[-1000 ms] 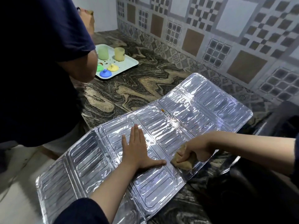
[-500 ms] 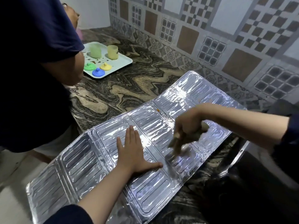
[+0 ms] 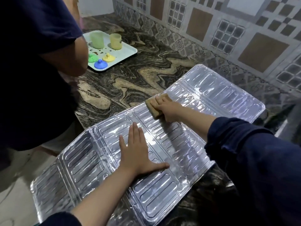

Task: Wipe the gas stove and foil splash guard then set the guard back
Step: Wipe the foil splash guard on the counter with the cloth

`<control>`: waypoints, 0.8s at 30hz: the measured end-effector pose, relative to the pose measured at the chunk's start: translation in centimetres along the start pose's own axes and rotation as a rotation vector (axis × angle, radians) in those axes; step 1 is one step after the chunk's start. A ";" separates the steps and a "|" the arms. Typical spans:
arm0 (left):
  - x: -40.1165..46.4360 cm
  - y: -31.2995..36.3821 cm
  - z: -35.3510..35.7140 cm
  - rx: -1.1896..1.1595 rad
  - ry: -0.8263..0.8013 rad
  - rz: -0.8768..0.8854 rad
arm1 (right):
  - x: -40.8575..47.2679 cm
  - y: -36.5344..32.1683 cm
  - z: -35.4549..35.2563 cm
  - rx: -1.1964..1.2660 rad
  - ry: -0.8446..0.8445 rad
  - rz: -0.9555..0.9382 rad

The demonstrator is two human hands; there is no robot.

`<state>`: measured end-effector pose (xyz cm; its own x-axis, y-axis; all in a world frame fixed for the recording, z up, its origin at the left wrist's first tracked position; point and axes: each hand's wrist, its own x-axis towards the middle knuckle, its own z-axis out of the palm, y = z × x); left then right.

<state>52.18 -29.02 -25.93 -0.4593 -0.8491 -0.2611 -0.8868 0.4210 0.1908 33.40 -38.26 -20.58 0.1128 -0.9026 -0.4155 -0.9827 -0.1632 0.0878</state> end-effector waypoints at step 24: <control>-0.1 0.1 0.0 0.006 -0.021 -0.010 | -9.5 2.2 -2.3 0.128 -0.374 0.079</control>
<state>52.15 -28.89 -25.85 -0.4517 -0.8461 -0.2830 -0.8914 0.4147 0.1830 30.47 -30.96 -14.40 -0.0024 -0.6990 -0.7151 -0.9992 -0.0267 0.0295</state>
